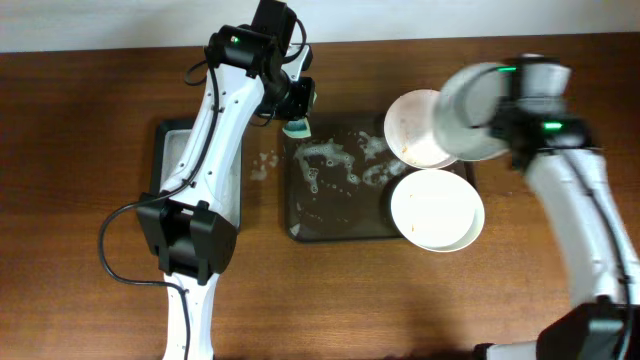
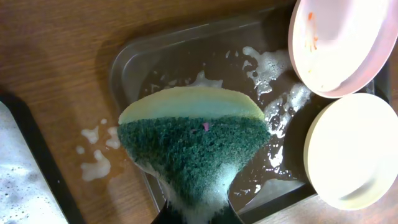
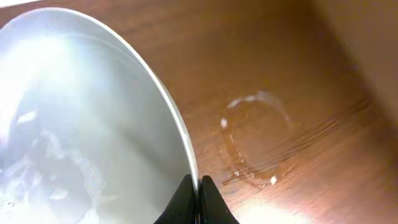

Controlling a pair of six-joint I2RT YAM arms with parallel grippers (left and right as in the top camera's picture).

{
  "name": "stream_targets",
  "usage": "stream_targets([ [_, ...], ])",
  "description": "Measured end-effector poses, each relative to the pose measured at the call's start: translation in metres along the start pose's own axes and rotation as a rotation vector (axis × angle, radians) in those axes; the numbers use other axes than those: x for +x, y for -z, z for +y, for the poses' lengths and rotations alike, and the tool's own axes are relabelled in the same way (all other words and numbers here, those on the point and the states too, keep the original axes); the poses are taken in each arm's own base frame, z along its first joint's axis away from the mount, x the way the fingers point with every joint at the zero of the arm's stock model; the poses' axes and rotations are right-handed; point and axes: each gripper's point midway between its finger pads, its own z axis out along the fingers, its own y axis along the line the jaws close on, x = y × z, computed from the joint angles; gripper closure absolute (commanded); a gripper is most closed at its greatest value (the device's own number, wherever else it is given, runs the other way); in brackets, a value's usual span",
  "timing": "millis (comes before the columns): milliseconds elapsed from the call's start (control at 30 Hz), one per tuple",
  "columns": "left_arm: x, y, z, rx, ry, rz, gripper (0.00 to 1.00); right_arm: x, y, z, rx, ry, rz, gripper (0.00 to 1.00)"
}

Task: Clean dirty plates on tray and stack at the side
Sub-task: 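Carry the plate right and set it on the table beside the tray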

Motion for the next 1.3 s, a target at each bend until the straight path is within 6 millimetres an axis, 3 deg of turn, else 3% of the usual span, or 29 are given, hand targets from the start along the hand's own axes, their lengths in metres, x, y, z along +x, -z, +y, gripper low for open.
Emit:
stream_targets([
  [133, 0.001, 0.000, 0.000, 0.000, 0.001, 0.003, 0.99, 0.007, -0.027, -0.067, -0.115, -0.231, 0.094, 0.96],
  [267, 0.001, 0.000, 0.000, -0.001, 0.001, 0.004, 0.99, 0.023, -0.051, -0.129, -0.117, -0.419, 0.150, 0.96],
  [400, 0.001, 0.000, 0.000, 0.000, 0.001, 0.004, 0.99, 0.048, -0.081, -0.161, -0.103, -0.517, 0.222, 0.96],
  [567, 0.002, 0.000, 0.000, -0.001, 0.002, 0.007, 0.99, 0.074, -0.122, -0.184, -0.077, -0.577, 0.276, 0.96],
  [733, 0.004, 0.000, 0.000, -0.002, 0.003, 0.016, 0.99, 0.103, -0.153, -0.194, -0.058, -0.614, 0.345, 0.95],
  [833, 0.004, 0.000, 0.000, -0.002, 0.004, 0.017, 0.99, 0.116, -0.165, -0.192, -0.058, -0.620, 0.381, 0.70],
  [900, 0.004, 0.000, 0.000, -0.002, 0.004, 0.016, 0.99, 0.115, -0.166, -0.192, -0.059, -0.626, 0.376, 0.59],
  [1000, 0.004, 0.000, 0.000, -0.002, 0.004, 0.016, 0.99, 0.114, -0.166, -0.188, -0.081, -0.636, 0.380, 0.55],
  [1200, 0.004, 0.000, 0.000, -0.002, 0.003, 0.015, 0.99, 0.106, -0.146, -0.174, -0.158, -0.650, 0.444, 0.55],
  [1300, 0.003, 0.000, 0.000, -0.002, 0.003, 0.013, 0.99, 0.082, -0.103, -0.146, -0.241, -0.613, 0.491, 0.56],
])
